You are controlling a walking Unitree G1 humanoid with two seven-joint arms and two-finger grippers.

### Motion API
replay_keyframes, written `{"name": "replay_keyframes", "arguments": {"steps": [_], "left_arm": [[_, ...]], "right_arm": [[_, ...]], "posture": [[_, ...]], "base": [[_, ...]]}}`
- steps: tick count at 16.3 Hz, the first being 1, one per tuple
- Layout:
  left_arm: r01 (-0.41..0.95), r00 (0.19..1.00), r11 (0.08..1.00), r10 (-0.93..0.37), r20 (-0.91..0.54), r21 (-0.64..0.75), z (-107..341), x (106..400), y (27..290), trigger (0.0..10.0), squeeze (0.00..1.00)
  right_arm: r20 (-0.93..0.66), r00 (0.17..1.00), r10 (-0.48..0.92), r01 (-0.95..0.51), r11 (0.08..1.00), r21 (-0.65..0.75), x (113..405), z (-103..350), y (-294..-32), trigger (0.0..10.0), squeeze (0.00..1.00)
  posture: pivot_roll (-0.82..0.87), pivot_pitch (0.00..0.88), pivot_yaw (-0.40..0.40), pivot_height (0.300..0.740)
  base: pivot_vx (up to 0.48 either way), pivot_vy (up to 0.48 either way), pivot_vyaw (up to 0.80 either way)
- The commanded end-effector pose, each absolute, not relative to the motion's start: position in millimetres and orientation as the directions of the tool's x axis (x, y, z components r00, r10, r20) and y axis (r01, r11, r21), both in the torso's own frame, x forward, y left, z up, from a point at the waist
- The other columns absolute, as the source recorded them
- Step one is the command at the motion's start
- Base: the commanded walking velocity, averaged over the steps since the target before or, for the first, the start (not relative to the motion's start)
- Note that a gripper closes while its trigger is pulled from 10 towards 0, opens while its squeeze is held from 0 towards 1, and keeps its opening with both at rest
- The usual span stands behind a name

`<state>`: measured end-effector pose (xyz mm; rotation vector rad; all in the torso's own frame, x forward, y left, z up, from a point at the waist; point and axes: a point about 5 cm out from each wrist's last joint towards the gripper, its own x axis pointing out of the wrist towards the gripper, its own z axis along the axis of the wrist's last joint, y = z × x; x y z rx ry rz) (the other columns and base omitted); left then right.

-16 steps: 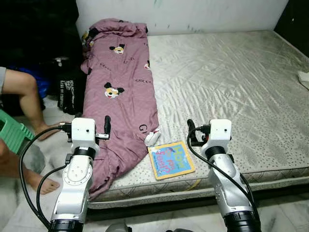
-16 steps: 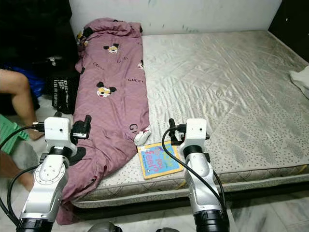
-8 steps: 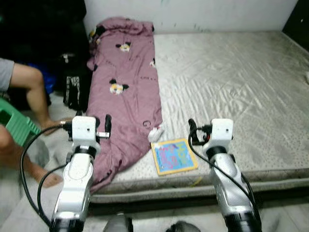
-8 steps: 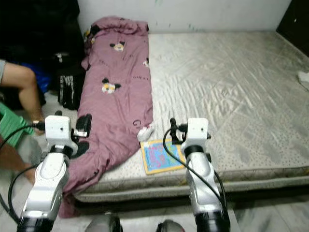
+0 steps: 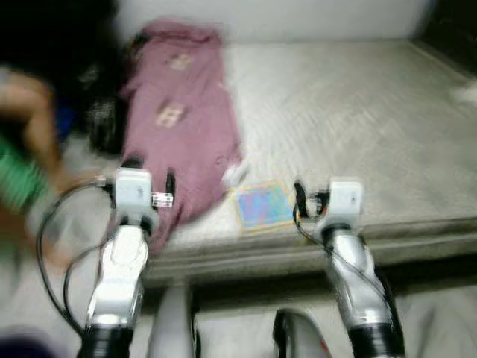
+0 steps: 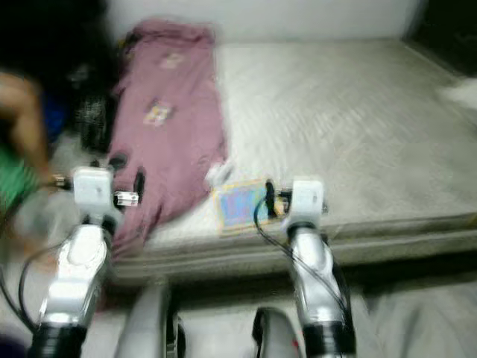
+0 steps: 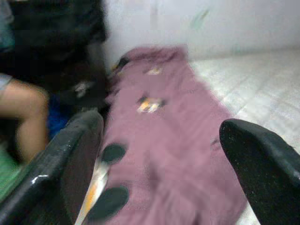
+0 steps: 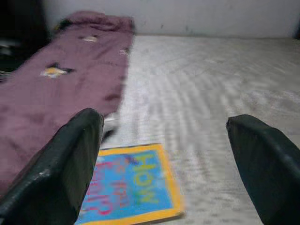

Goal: Clean up the room

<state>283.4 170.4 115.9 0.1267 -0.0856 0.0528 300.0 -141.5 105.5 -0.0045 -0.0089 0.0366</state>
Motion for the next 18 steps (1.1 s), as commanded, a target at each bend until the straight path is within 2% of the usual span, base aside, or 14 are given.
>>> {"name": "replay_keyframes", "arguments": {"steps": [1, 6, 12, 18], "left_arm": [[-0.066, 0.997, 0.99, 0.059, 0.056, 0.127, 109.9, 282.9, 172.3, 10.0, 0.0], [-0.071, 0.996, 0.991, 0.065, 0.054, 0.116, 109.3, 283.2, 172.1, 10.0, 0.0], [-0.067, 0.997, 0.992, 0.062, 0.052, 0.11, 109.0, 283.9, 170.8, 10.0, 0.0], [-0.057, 0.997, 0.995, 0.053, 0.049, 0.084, 109.1, 284.0, 167.8, 10.0, 0.0]], "right_arm": [[-0.009, 0.999, 0.039, -0.039, 0.999, -0.003, 296.9, 99.7, -138.9, 10.0, 0.0], [-0.009, 0.999, 0.05, -0.05, 0.999, -0.004, 297.6, 99.2, -138.0, 10.0, 0.0], [-0.01, 0.999, 0.051, -0.051, 0.999, -0.006, 297.4, 98.4, -138.2, 10.0, 0.0], [-0.01, 0.999, 0.052, -0.052, 0.999, -0.009, 297.3, 97.6, -137.8, 10.0, 0.0]], "posture": [[0.05, 0.064, 0.018, 0.609], [0.05, 0.068, 0.015, 0.605], [0.04, 0.068, 0.015, 0.535], [0.05, 0.055, 0.02, 0.535]], "base": [[0.0, 0.0, 0.0], [0.0, 0.0, 0.0], [0.0, 0.0, 0.0], [0.0, 0.0, 0.0]]}}
